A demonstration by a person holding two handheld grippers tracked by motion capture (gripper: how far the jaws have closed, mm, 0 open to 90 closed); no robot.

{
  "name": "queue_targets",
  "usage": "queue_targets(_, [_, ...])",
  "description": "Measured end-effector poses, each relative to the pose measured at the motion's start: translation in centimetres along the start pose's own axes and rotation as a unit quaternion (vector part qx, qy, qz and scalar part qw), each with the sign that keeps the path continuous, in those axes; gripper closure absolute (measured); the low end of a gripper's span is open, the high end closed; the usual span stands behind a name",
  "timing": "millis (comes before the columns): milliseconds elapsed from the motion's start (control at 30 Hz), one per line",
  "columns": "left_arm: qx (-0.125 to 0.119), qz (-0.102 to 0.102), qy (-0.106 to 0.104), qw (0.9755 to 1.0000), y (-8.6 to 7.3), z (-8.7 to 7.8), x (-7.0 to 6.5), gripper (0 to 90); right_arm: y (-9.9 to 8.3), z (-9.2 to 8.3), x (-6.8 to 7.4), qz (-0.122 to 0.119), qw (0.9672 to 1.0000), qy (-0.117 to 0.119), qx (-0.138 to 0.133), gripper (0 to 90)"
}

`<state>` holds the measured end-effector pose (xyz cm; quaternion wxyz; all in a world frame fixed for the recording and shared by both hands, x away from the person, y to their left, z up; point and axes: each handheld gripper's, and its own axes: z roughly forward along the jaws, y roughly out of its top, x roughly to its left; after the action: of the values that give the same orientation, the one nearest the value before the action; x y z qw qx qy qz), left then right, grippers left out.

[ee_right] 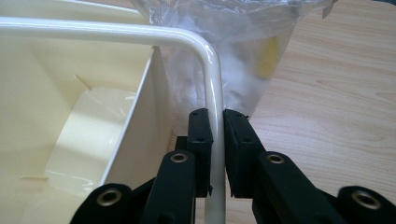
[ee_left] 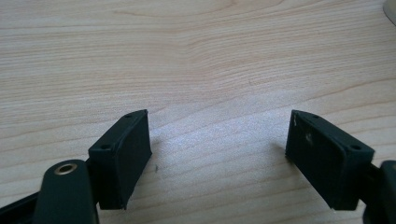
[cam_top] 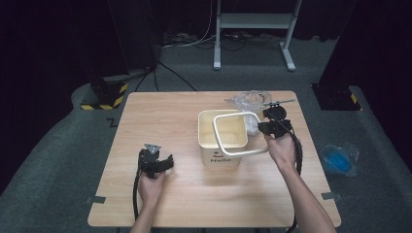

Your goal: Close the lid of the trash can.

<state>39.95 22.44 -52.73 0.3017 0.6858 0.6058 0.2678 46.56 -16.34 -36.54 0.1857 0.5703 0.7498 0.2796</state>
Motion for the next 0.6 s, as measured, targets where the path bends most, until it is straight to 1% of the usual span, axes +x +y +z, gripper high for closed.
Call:
queue_targets(467, [0.000,0.000,0.000,1.0000,0.0,0.0,0.0,22.0,1.3,0.9,1.4,-0.009,0.9997,-0.022,0.003,81.8])
queue_targets(600, [0.000,-0.001,-0.001,1.0000,0.0,0.0,0.0,22.0,1.5,1.1,1.7,-0.005,0.9997,-0.023,0.005,81.8])
